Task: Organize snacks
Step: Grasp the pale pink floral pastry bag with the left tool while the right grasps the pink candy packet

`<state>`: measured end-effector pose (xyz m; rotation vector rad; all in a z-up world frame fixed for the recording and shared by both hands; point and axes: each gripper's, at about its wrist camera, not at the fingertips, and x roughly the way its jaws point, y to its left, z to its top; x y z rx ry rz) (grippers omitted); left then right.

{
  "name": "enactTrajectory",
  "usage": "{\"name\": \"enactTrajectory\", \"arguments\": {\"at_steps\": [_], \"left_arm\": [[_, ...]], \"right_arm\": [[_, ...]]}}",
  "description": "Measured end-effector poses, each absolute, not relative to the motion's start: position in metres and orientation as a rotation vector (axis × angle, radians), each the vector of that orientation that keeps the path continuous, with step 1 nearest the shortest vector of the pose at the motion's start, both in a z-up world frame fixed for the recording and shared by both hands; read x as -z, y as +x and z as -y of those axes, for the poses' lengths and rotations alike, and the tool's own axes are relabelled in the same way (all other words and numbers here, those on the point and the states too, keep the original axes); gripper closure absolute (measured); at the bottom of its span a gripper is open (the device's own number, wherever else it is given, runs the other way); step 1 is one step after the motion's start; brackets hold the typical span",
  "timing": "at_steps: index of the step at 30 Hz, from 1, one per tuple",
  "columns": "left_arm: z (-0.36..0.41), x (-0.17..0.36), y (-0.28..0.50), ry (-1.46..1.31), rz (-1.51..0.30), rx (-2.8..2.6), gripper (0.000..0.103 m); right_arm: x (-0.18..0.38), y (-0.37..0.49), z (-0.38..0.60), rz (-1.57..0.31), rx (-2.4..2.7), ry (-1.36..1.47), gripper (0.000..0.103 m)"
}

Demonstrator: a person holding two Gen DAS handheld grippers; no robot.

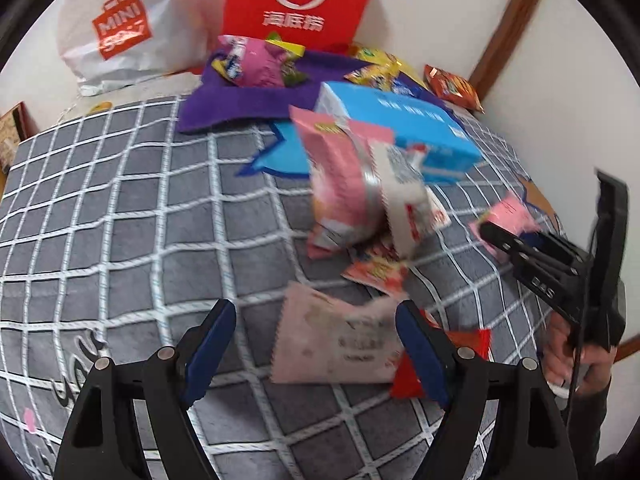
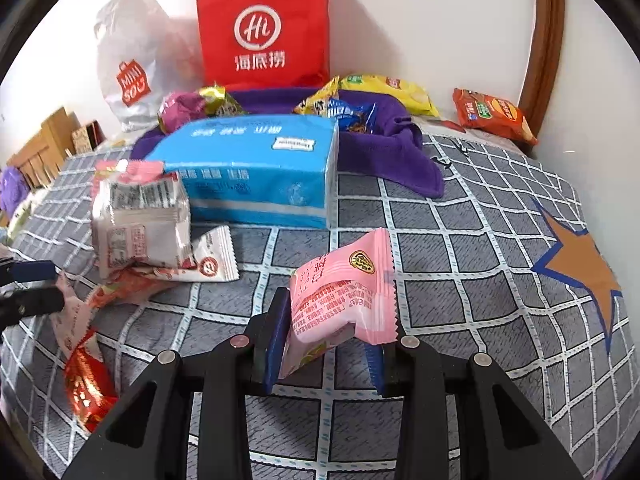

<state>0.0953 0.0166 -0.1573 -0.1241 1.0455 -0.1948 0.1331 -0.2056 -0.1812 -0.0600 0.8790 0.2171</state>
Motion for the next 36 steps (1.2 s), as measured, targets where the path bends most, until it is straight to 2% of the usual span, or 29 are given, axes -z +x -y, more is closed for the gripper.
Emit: {"name": "enactTrajectory", "arguments": {"at_steps": [5,6,7,10,12,15,18,20,22,24,29,31,36], "left_arm": [[0.003,0.166,0.085,-0.008,-0.997,0.140,0.023],[0.005,0.165,0.085,0.009,-0.989,0.133,0.031],[0.007,0.164,0.083,0.030,-0.968,0.126,0.047],[0.000,0.160,0.087,0.018,-0.963,0.127,0.056],[-0.011,0.154,0.091,-0.009,-0.945,0.108,0.059],[-0.028,0.151,0.100,-0.022,-0.931,0.063,0.059],[-0.037,0.159,0.105,-0.051,-0.945,0.059,0.054],[-0.042,0.166,0.104,-0.080,-0.950,0.066,0.046],[-0.037,0.169,0.099,-0.057,-0.929,0.075,0.032],[-0.031,0.170,0.095,-0.026,-0.932,0.072,0.026],[-0.029,0.171,0.093,-0.023,-0.925,0.056,0.027],[-0.031,0.171,0.091,-0.036,-0.918,0.044,0.034],[-0.037,0.169,0.087,-0.073,-0.898,0.052,0.044]], "right_arm": [[0.187,0.139,0.210,-0.920,-0.228,-0.026,0.068],[0.188,0.140,0.212,-0.927,-0.232,-0.010,0.068],[0.188,0.140,0.214,-0.929,-0.237,0.004,0.068],[0.189,0.140,0.214,-0.929,-0.235,0.005,0.068],[0.189,0.140,0.211,-0.928,-0.226,-0.014,0.068],[0.189,0.140,0.210,-0.929,-0.227,-0.019,0.066],[0.190,0.140,0.211,-0.932,-0.232,-0.015,0.065],[0.190,0.139,0.211,-0.931,-0.229,-0.023,0.065],[0.190,0.139,0.211,-0.931,-0.228,-0.025,0.065],[0.190,0.139,0.211,-0.932,-0.230,-0.025,0.064],[0.190,0.140,0.210,-0.933,-0.238,-0.024,0.062],[0.190,0.140,0.210,-0.933,-0.239,-0.025,0.061],[0.190,0.140,0.211,-0.934,-0.246,-0.018,0.059]]}}
